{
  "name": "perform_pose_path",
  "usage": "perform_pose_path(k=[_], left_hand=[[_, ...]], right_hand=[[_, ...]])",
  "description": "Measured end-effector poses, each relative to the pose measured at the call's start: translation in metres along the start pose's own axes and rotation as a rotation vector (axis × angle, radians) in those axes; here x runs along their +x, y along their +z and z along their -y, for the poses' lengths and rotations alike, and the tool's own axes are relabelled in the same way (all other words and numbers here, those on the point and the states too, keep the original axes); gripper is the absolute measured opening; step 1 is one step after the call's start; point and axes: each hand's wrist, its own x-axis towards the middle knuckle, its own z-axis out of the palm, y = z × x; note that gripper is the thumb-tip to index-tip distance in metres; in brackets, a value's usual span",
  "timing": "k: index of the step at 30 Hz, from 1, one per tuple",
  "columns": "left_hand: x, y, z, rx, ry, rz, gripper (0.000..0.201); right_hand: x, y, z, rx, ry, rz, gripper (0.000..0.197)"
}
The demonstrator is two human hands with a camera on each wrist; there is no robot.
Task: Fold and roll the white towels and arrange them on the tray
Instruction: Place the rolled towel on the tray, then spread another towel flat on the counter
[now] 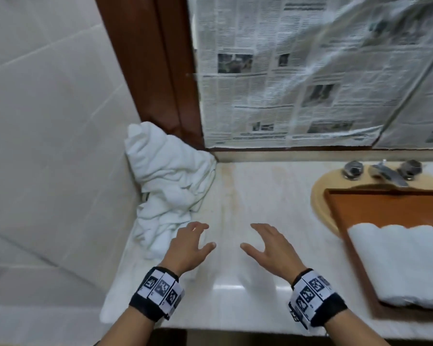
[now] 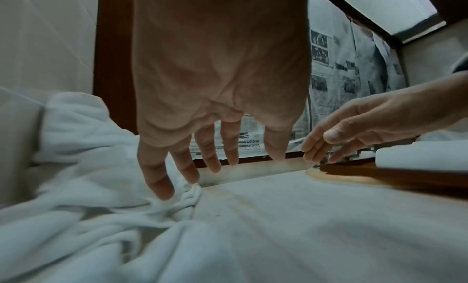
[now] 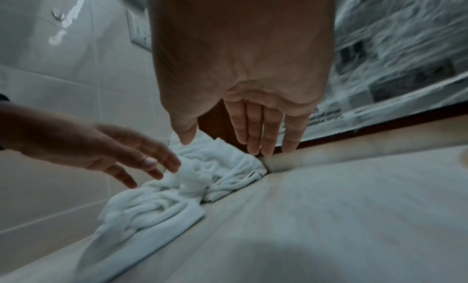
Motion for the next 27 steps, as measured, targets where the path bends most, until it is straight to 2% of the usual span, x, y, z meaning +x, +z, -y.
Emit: perform_pose_path(k=[7,10,13,16,21,24,27], left_hand=[[0.008,-0.02,0.074,0.178,-0.164,-0.098,0.065],[0.016,-0.018,0.096,0.191,-0.206,-0.114,0.065],[0.025,-0.012,0.111,0.114,-0.222,-0.138,0.059],[0.032,-0.009,0.119,-0.035,-0.205,-0.205,0.045],[0.026,-0.009,0.116,-0.155,-0.235,-0.263,0.017],[0.011,-0.01,0.102,-0.224,-0.283,-0.259,0.011],[-0.01,-0.015,0.084,-0.167,-0.356,-0.201,0.011]], right_hand=[[0.061,0.078,0.051,0.006,-0.021,0.169,0.073],[0.091,0.107,0.065,-0.03,0.016,0.21,0.074],[0.113,0.128,0.075,-0.099,0.053,0.197,0.06],[0.122,0.141,0.079,0.038,0.089,0.185,0.036],[0.101,0.136,0.07,0.246,0.089,0.099,0.008],[0.08,0.112,0.06,0.34,0.013,-0.008,0.01],[0.057,0.077,0.042,0.409,0.004,-0.126,0.006]])
